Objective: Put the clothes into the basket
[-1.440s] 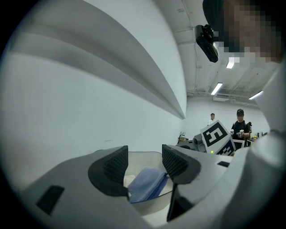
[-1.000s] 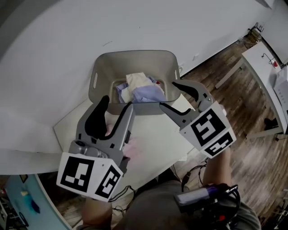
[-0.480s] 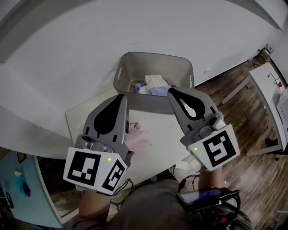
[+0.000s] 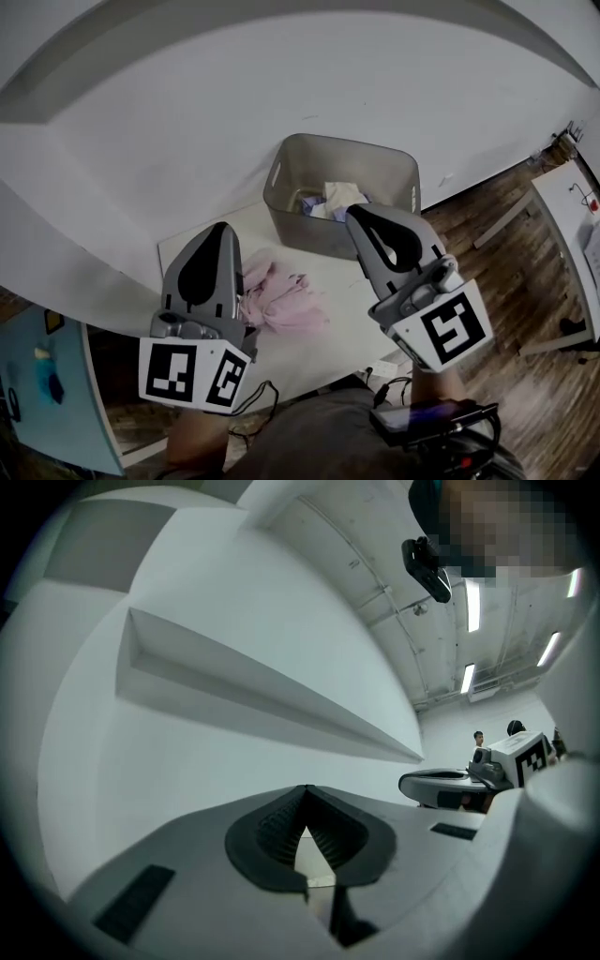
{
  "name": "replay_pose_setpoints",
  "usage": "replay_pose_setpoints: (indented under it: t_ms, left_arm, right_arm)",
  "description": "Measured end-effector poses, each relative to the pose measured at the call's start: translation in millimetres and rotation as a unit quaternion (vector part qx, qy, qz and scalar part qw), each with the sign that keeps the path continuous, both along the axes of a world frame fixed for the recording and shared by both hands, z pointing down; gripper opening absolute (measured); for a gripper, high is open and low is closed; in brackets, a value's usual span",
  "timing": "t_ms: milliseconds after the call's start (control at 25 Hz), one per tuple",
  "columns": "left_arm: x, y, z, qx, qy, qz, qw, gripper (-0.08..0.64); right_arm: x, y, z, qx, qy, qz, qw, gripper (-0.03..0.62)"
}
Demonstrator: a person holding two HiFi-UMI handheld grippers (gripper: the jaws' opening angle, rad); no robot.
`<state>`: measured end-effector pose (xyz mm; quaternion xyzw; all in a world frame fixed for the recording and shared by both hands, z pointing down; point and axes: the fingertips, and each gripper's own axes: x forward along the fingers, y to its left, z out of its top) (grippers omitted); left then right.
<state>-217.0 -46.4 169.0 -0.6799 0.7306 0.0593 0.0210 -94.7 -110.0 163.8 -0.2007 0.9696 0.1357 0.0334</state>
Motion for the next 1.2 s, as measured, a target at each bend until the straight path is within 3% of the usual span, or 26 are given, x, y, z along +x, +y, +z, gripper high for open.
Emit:
replay_pose_setpoints:
  t_ms: [280, 600, 920, 1200]
  left_arm:
    - [-8, 4, -10, 0.021, -0.015, -0.045, 0.9987, 0.009]
    - [-20, 7, 18, -0.003, -0.018, -0.086, 0.9962, 0.009]
    - [-41, 18, 92, -0.043, 0.035, -0.122, 0.9909, 0.009]
    - [-67, 33, 158, -0.064, 0.056, -0.162, 0.9832, 0.009]
  right_arm:
    - [-4, -8, -8, -0.027, -0.03, -0.027, 0.999, 0.01]
    - [-29, -10, 15, -0.056, -0.022, -0.075, 0.995, 0.011]
    - [-71, -2, 108, -0.126, 0.045, -0.121, 0.984, 0.028]
    - [-100, 31, 233, -0.183, 0.135, -0.186, 0.956, 0.185]
